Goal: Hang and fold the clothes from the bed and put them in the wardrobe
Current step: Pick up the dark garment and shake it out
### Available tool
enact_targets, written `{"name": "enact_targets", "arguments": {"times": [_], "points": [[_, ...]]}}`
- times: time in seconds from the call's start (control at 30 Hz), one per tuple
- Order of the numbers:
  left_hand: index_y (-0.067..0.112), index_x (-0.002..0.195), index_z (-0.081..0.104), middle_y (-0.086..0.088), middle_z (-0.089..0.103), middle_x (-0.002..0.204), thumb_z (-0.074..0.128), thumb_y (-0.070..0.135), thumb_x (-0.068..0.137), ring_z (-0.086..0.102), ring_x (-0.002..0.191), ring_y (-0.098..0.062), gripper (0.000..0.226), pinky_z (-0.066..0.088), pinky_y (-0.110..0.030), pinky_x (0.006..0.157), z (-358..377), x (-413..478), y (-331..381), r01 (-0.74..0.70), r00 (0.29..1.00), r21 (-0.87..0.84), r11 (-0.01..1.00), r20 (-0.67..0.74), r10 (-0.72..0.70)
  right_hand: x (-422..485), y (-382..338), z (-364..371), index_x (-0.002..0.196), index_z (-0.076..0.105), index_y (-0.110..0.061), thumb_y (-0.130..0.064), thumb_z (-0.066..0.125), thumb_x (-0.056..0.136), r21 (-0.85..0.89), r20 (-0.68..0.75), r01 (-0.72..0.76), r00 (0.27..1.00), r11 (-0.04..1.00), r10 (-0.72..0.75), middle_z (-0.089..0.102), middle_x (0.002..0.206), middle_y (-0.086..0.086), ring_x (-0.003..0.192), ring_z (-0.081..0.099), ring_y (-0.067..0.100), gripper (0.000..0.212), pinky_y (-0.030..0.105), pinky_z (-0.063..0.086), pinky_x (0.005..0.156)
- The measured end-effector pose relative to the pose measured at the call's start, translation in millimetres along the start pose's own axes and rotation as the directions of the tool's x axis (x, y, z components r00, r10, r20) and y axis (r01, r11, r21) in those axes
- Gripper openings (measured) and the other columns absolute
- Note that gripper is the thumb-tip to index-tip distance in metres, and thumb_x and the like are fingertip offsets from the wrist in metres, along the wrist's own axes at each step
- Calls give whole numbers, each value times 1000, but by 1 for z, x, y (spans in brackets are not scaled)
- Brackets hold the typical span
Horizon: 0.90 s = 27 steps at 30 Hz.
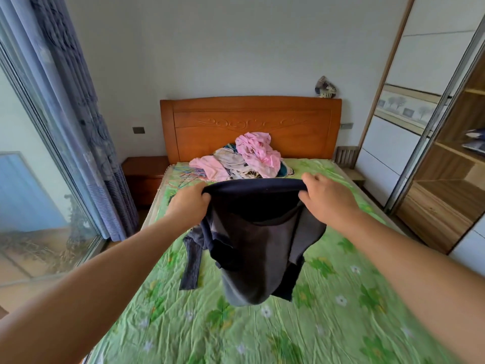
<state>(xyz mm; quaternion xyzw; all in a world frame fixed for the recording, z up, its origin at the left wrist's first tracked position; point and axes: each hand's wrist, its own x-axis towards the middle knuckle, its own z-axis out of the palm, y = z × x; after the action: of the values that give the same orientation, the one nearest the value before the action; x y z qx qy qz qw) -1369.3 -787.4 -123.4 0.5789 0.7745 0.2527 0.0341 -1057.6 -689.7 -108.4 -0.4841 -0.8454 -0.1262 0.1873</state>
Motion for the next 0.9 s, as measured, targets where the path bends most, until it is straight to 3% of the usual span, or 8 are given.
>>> {"name": "enact_targets", "arguments": {"times": [0.13, 0.2, 0.3, 0.4, 0.53, 0.6, 0.7, 0.9], "points": [[16, 117, 55, -14, 63, 100, 37, 13, 99, 62, 92, -37, 26, 58, -54, 81, 19, 0, 4, 177, 983, -451, 875, 38, -179, -2, 0, -2, 90, 39, -21, -36, 48, 104, 213, 34, -182, 983, 960, 179, 50, 71, 0, 68, 54, 31, 22, 36, 31, 52], [14, 116, 56, -15, 64, 102, 39, 10, 100, 61, 96, -37, 24, 53, -50, 89, 32, -3, 7, 171, 979, -569, 804, 5, -204, -5, -6, 0, 93, 45, -20, -30, 47, 105, 391, 68, -279, 959, 877, 275, 50, 75, -3, 72, 51, 26, 16, 36, 31, 56], [28, 108, 56, 0, 65, 93, 43, 18, 101, 62, 88, -25, 18, 50, -40, 76, 40, -7, 11, 133, 982, -646, 752, -19, -190, -10, -13, -1, 102, 53, -15, -30, 43, 107, 573, 142, -418, 898, 705, 417, 60, 90, 2, 82, 58, 26, 18, 40, 43, 67], [39, 104, 48, 10, 63, 93, 49, 43, 101, 61, 85, -13, 6, 42, -29, 66, 40, -7, 7, -13, 997, -505, 863, 55, 48, -17, 0, -8, 105, 57, -19, -37, 42, 105, 623, 150, -454, 868, 637, 473, 62, 92, 0, 84, 57, 24, 23, 39, 44, 70], [38, 132, 31, -1, 66, 111, 74, 70, 69, 64, 96, -22, 83, 52, -40, 81, 24, -5, -13, -368, 869, -108, 924, 313, 383, -33, 40, -22, 81, 56, -18, -48, 55, 96, 367, 133, -446, 893, 816, 429, 59, 76, 0, 74, 56, 25, 33, 37, 41, 60], [42, 142, 20, -3, 62, 126, 82, 56, 67, 64, 107, -25, 98, 53, -42, 87, 17, -5, -20, -477, 806, -42, 878, 378, 456, -42, 56, -27, 81, 61, -14, -60, 62, 88, 268, 223, -445, 892, 855, 394, 63, 75, 6, 75, 61, 27, 46, 41, 47, 67], [44, 142, 16, -6, 50, 135, 76, 32, 84, 63, 107, -31, 84, 54, -46, 85, 20, -9, -25, -622, 747, -7, 783, 294, 596, -53, 66, -32, 91, 70, -9, -67, 71, 78, 281, 393, -487, 845, 827, 364, 70, 87, 15, 83, 67, 28, 59, 38, 42, 66], [25, 134, 38, -16, 39, 125, 83, 10, 75, 55, 48, -33, 76, 45, -36, 37, 19, -31, -19, -834, 532, 190, 517, 36, 846, -72, 68, -37, 94, 72, -10, -58, 77, 79, 421, 492, -544, 809, 726, 320, 74, 93, 12, 86, 69, 23, 51, 34, 38, 66]]}}
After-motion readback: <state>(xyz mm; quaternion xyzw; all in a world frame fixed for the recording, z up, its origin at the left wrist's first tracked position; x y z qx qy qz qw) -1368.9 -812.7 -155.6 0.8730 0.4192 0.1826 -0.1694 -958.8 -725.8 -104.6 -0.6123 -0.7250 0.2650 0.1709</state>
